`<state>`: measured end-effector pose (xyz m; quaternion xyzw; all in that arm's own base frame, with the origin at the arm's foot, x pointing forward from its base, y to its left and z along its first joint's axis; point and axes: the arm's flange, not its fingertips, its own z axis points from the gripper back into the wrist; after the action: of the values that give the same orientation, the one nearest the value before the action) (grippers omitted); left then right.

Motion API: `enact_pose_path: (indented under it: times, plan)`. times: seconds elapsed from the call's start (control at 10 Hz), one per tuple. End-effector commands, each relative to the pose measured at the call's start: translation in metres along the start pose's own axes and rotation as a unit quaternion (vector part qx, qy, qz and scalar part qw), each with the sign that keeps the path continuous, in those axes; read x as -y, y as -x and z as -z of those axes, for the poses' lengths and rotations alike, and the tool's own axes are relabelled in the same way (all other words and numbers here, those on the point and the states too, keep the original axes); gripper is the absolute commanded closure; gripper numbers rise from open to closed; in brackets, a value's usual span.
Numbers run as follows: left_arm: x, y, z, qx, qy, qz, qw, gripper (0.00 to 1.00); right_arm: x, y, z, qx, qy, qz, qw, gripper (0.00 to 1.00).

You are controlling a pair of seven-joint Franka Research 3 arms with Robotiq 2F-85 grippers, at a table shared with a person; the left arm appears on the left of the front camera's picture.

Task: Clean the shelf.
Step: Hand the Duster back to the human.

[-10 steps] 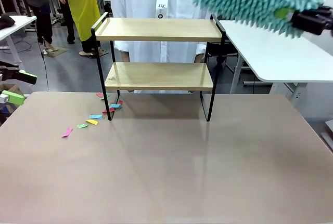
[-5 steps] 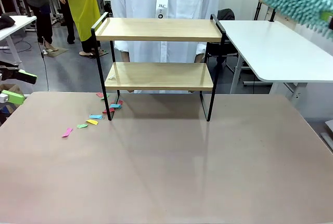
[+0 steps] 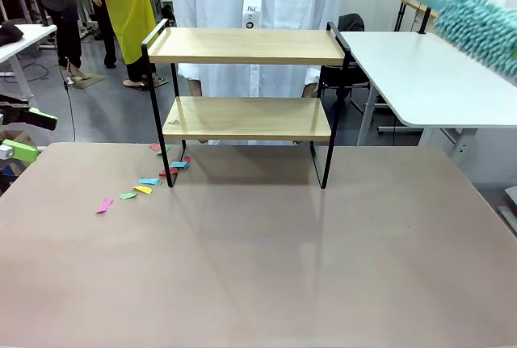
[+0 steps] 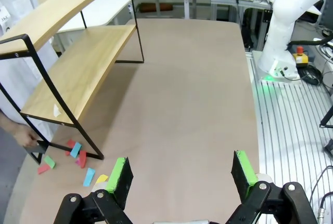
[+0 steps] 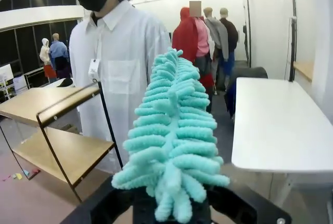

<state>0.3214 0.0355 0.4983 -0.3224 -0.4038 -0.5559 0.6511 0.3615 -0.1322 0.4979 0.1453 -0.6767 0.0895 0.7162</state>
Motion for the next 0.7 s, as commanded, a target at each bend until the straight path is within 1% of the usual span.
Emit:
enact_pose_path:
  times: [0.0,0.2,0.3,0.4,0.5,0.6]
  plan:
    - [-0.002,-0.001,0.002,0.013,-0.002,0.007,1.0,0.0,-0.005,0.051,0.005,-0.011,0.022,0.011,1.0,0.83]
    - [-0.002,-0.001,0.002,0.013,-0.002,0.007,1.0,0.0,-0.006,0.093,0.006,-0.041,0.024,0.027,0.999,0.83]
    - [-0.002,-0.001,0.002,0.013,-0.002,0.007,1.0,0.0,-0.009,0.11,0.007,-0.054,0.013,0.036,0.998,0.83]
    - [-0.002,-0.001,0.002,0.013,-0.002,0.007,1.0,0.0,-0.012,0.122,0.007,-0.063,0.008,0.042,0.997,0.83]
    - [-0.002,-0.001,0.002,0.013,-0.002,0.007,1.0,0.0,-0.014,0.129,0.007,-0.062,-0.003,0.049,0.997,0.83]
    - [-0.002,-0.001,0.002,0.013,-0.002,0.007,1.0,0.0,-0.015,0.132,0.01,-0.056,0.005,0.039,0.998,0.83]
